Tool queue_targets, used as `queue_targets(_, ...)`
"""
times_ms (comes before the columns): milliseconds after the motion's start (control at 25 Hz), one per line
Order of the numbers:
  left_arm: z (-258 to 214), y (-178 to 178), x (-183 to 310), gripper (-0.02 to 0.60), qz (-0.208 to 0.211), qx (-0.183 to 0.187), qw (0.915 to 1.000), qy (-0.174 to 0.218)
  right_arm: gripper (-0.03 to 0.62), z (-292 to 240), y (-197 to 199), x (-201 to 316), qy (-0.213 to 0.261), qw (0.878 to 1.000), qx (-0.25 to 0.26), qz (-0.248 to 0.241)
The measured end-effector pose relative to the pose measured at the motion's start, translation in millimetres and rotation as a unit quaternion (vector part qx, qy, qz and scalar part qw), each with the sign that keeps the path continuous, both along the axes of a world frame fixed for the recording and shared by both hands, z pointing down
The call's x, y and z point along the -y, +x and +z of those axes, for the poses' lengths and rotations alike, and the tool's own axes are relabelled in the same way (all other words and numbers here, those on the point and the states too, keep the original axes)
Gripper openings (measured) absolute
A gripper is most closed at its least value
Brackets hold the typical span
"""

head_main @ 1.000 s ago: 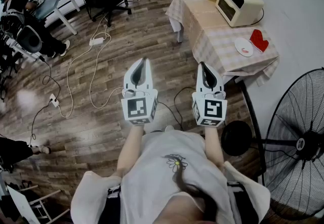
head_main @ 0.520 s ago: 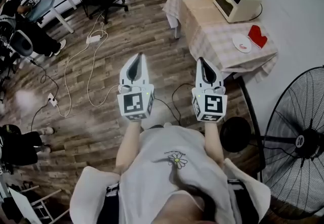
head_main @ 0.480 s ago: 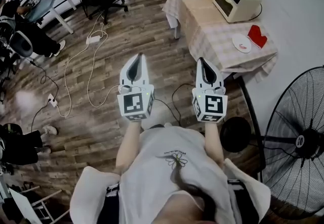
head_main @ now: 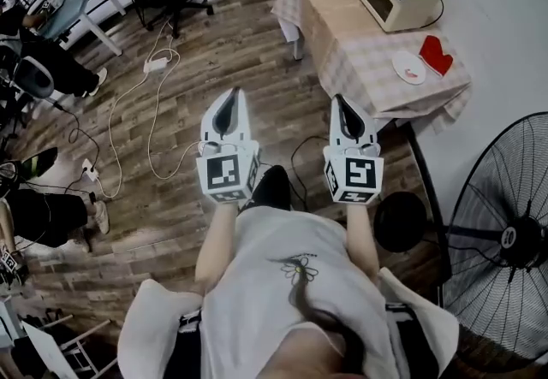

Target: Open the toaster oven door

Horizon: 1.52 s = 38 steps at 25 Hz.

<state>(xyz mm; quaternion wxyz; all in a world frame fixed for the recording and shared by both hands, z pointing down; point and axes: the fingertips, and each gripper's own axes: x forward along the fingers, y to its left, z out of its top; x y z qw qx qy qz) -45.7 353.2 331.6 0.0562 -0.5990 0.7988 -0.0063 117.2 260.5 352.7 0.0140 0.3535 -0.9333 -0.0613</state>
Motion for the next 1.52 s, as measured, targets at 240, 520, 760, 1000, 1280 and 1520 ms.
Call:
queue_targets(240,1.5,-5.3,22.2,0.015,0.014,-0.002,0.9998,0.012,0.009,2.7,-1.5,12.7,0.009,1.000,-0.003,0.003)
queue_targets(520,-17.0,-15.3,72.9,0.015,0.042,0.007,0.9986,0.031,0.009,-10.5,-6.2,48.8,0.027,0.999,0.003,0.019)
queue_targets(760,-14.5,-32.9,128.5,0.015,0.073,0.009,0.9967,0.035,0.009,-7.1,-11.7,92.6,0.034,0.998,0.007,0.059)
queue_targets(1000,-14.0,-58.4,205.3,0.015,0.108,-0.001,0.9932,0.043,0.009,-7.5,-32.9,157.5,0.040,0.995,-0.010,0.094)
queue_targets(1280,-32.2,-76.8,308.0,0.015,0.161,0.046,0.9848,0.047,0.009,-23.2,-87.5,243.3,0.046,0.993,-0.031,0.107)
queue_targets(1520,-46.0,-111.9,389.8,0.015,0.187,0.026,0.9810,0.043,0.009,-47.7,-138.3,323.2,0.044,0.993,-0.026,0.110)
